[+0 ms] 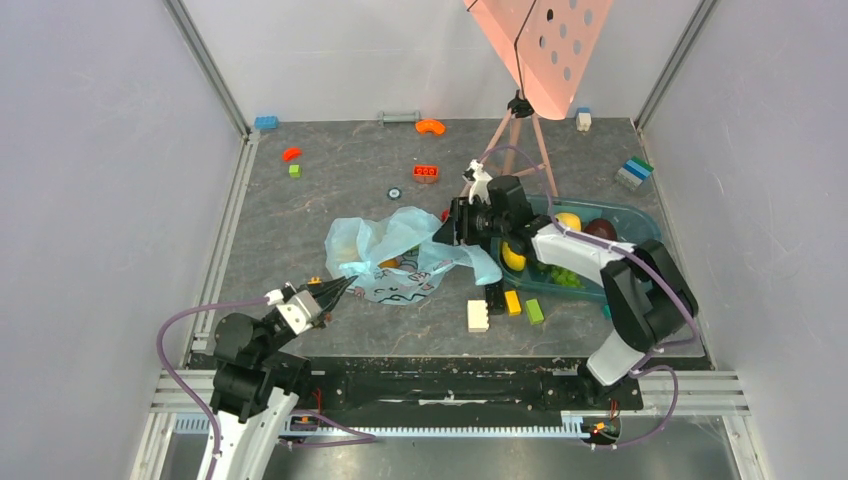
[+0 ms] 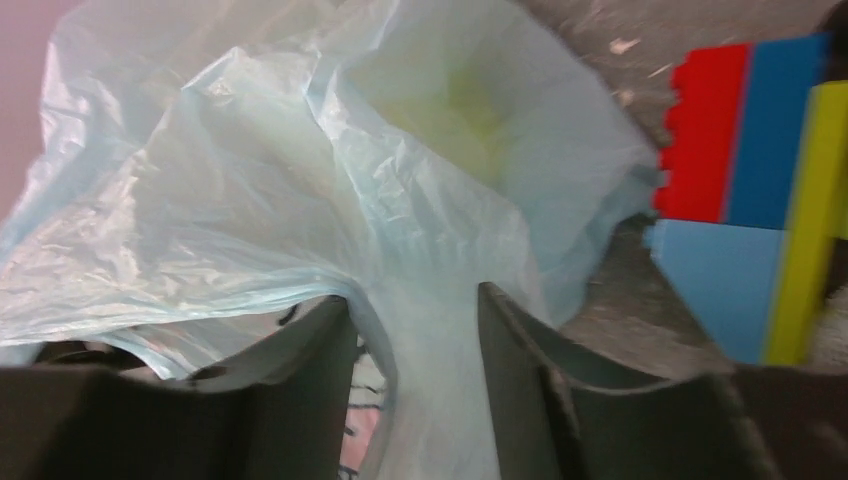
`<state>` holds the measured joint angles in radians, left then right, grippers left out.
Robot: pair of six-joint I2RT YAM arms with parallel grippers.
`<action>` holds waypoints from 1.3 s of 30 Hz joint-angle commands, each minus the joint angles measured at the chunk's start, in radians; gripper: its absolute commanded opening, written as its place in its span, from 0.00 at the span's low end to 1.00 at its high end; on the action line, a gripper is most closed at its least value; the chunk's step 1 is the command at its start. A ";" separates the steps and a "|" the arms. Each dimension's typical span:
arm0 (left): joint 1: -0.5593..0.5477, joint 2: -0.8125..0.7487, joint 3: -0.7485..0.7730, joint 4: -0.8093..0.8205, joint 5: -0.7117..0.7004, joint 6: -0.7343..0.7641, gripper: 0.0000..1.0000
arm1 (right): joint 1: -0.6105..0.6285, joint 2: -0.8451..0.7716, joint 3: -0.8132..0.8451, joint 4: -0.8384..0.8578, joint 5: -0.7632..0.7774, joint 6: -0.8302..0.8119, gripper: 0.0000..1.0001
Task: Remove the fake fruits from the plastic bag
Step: Adjust the plastic bag at the center of the board, then take out the fake fruit from the plastic bag.
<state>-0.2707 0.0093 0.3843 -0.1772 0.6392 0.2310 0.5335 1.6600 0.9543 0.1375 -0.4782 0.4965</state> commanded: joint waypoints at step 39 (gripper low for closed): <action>0.000 -0.073 0.034 -0.097 0.062 0.091 0.02 | 0.497 -0.240 -0.061 0.041 0.662 -0.221 0.21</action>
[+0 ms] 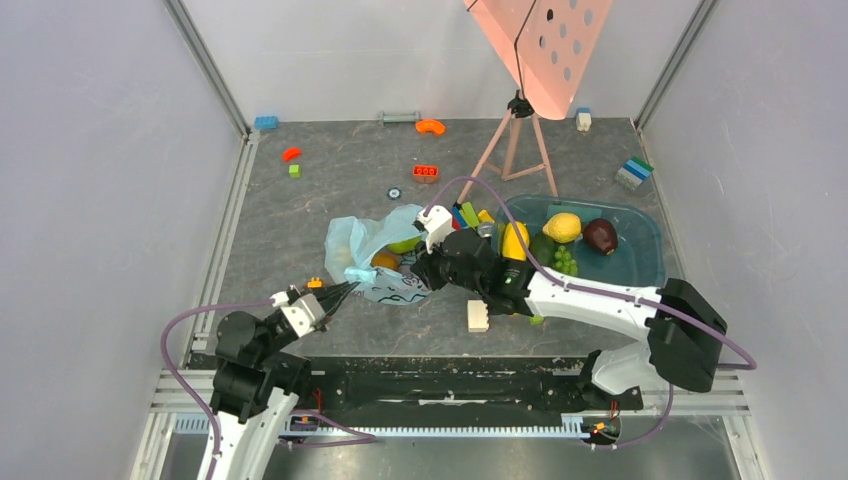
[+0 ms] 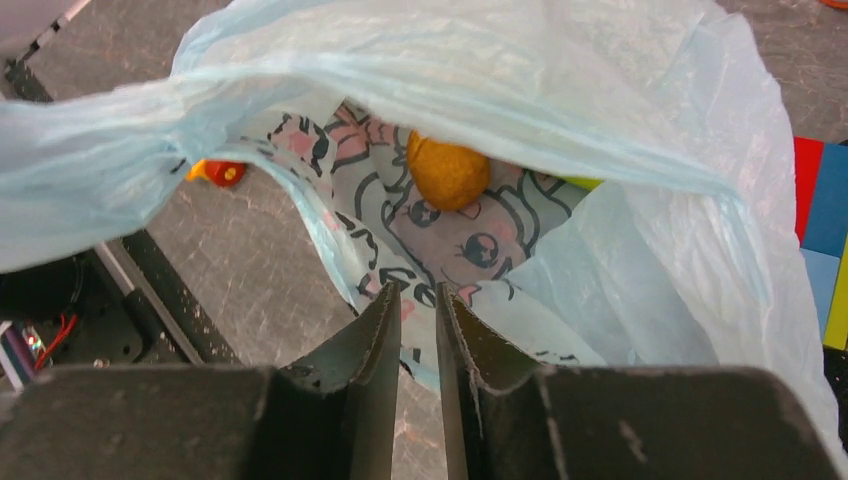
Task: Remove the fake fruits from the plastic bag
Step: Take out the fake fruit from the plastic bag.
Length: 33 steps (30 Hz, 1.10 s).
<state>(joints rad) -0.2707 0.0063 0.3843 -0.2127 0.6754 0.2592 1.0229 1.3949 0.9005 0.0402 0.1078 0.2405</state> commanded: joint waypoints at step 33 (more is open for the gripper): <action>0.001 -0.074 0.089 -0.205 -0.067 0.166 0.02 | 0.142 0.036 -0.163 0.077 0.151 -0.062 0.20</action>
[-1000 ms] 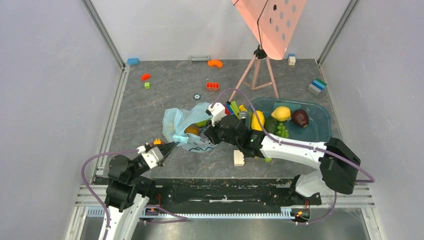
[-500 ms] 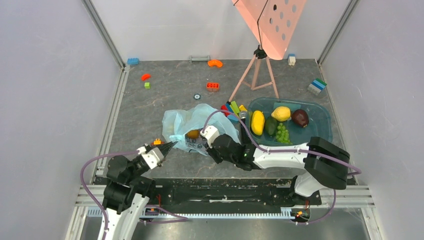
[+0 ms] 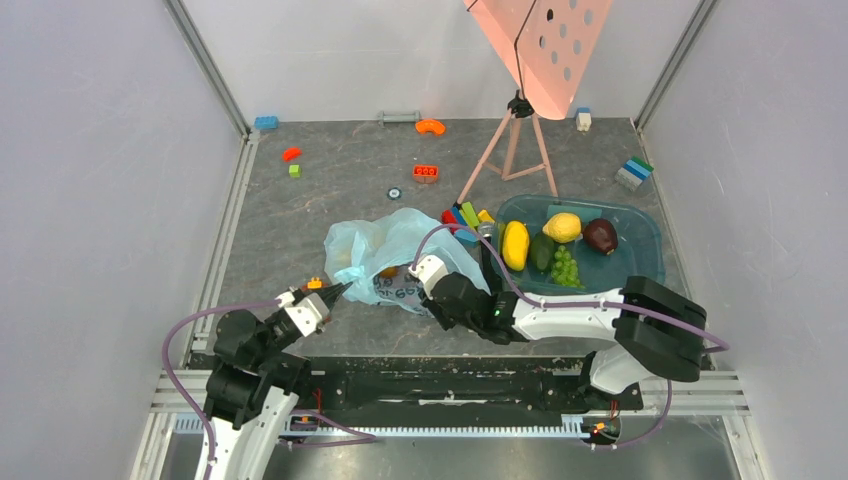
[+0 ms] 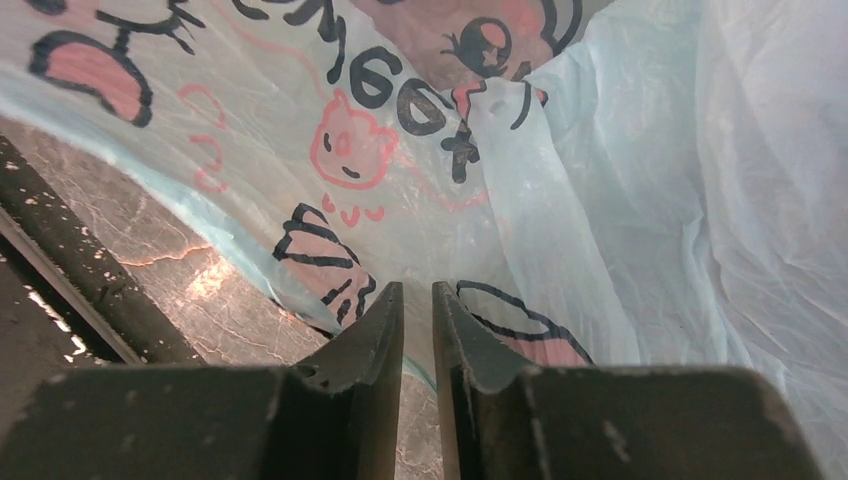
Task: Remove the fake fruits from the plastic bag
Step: Take out the fake fruit from the plastic bag.
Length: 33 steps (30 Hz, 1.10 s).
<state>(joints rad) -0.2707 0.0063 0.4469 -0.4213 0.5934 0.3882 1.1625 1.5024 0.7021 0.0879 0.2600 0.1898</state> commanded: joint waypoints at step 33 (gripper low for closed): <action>-0.005 -0.058 -0.015 0.137 -0.024 -0.017 0.02 | -0.152 0.247 0.342 0.270 -0.069 -0.397 0.71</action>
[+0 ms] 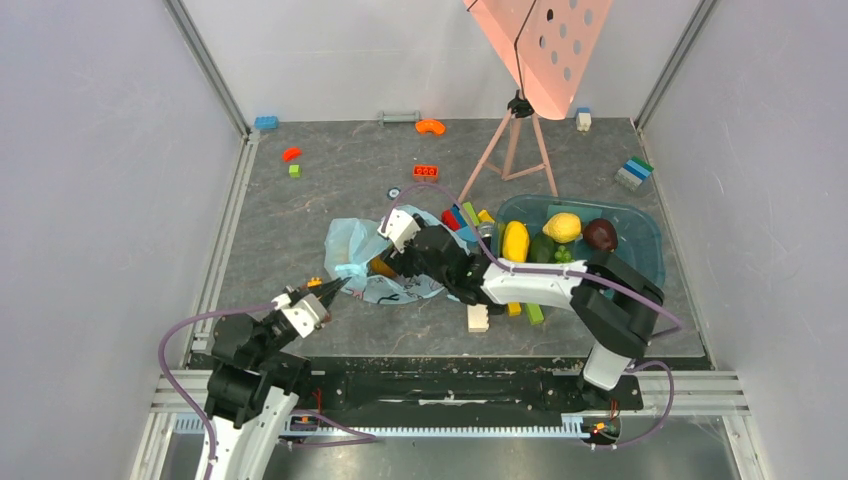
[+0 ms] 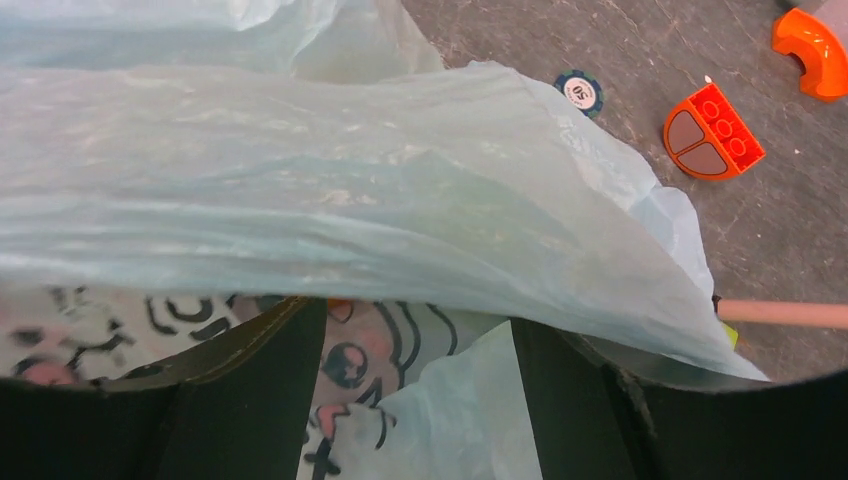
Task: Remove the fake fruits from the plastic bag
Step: Take out the fake fruit from the plastic bag.
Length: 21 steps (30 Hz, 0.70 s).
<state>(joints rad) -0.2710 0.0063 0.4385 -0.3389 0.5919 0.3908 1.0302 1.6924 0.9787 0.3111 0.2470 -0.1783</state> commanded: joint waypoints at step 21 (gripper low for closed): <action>-0.004 0.097 -0.011 0.102 -0.156 -0.017 0.11 | -0.117 0.369 0.290 0.109 -0.057 -0.064 0.81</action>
<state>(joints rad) -0.2718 0.0750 0.4351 -0.2810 0.5060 0.3836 0.9390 2.0094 1.2018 0.4026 0.2062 -0.2443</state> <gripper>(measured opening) 0.097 0.808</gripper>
